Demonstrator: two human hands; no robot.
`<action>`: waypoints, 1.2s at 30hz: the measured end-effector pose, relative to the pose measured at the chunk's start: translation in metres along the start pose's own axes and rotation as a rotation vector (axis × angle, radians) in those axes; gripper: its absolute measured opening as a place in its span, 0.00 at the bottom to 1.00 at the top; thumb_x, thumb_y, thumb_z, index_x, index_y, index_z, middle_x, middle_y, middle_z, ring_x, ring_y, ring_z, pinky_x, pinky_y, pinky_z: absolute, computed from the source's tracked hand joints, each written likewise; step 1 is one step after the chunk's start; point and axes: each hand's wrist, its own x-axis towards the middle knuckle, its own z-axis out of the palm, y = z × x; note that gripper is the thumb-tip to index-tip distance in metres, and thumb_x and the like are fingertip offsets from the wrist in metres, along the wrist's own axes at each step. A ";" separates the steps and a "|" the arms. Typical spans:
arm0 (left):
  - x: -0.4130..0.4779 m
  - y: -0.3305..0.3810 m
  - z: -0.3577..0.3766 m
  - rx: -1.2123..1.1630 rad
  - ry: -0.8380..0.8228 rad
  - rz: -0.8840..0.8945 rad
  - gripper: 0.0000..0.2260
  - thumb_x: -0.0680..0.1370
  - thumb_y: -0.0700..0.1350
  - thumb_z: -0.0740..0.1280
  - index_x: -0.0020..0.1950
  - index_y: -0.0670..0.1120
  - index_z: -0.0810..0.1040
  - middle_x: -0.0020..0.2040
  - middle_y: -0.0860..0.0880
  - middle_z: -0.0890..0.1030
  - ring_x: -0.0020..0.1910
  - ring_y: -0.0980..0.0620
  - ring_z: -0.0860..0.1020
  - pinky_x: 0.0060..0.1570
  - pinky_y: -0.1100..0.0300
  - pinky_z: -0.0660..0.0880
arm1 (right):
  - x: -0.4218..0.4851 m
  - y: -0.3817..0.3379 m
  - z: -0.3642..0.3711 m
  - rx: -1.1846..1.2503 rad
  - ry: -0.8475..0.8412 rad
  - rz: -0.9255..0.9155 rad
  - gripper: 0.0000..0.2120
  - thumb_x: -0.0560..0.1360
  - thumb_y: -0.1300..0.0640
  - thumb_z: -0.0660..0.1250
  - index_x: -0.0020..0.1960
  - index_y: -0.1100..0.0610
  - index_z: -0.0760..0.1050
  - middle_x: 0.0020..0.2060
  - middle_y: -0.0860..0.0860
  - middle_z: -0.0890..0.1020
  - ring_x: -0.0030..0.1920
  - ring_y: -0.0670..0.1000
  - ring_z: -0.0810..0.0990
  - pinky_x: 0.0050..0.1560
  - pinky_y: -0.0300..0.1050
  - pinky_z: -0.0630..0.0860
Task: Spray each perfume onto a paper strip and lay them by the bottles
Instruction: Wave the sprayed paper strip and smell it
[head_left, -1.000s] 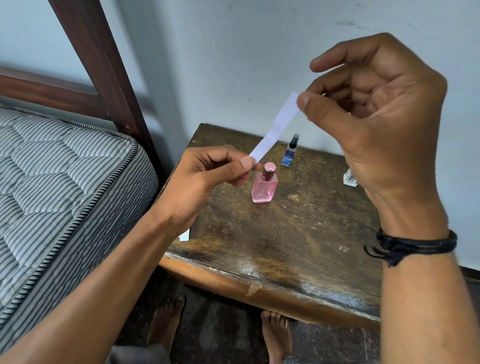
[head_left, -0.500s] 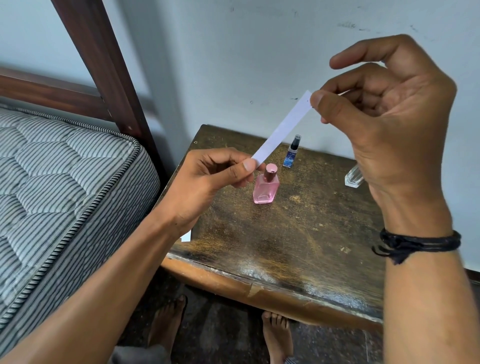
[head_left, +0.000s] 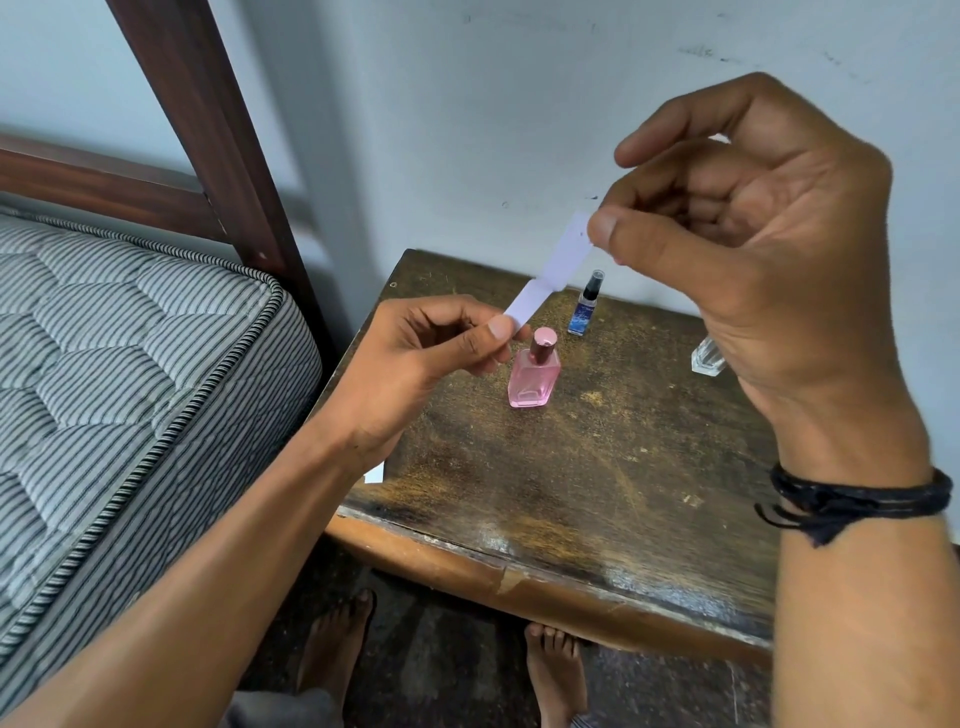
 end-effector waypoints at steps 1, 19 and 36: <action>0.000 0.000 0.000 0.000 0.001 0.002 0.04 0.74 0.45 0.73 0.43 0.47 0.87 0.43 0.41 0.83 0.41 0.48 0.77 0.44 0.58 0.73 | 0.000 -0.001 -0.001 0.020 -0.027 0.012 0.13 0.72 0.65 0.77 0.51 0.54 0.77 0.38 0.47 0.85 0.40 0.53 0.85 0.46 0.58 0.83; 0.001 -0.004 -0.004 0.010 -0.051 0.035 0.08 0.77 0.39 0.69 0.51 0.36 0.84 0.39 0.47 0.82 0.41 0.48 0.76 0.44 0.55 0.72 | 0.002 0.003 0.003 0.006 0.087 0.127 0.14 0.70 0.67 0.78 0.48 0.54 0.77 0.33 0.45 0.84 0.39 0.55 0.84 0.47 0.54 0.82; 0.001 -0.007 -0.002 -0.010 -0.010 0.006 0.08 0.77 0.42 0.69 0.48 0.37 0.84 0.39 0.45 0.83 0.41 0.47 0.76 0.43 0.59 0.73 | 0.002 0.006 0.008 -0.141 0.131 0.037 0.13 0.72 0.64 0.77 0.49 0.54 0.75 0.39 0.46 0.84 0.39 0.54 0.85 0.42 0.49 0.82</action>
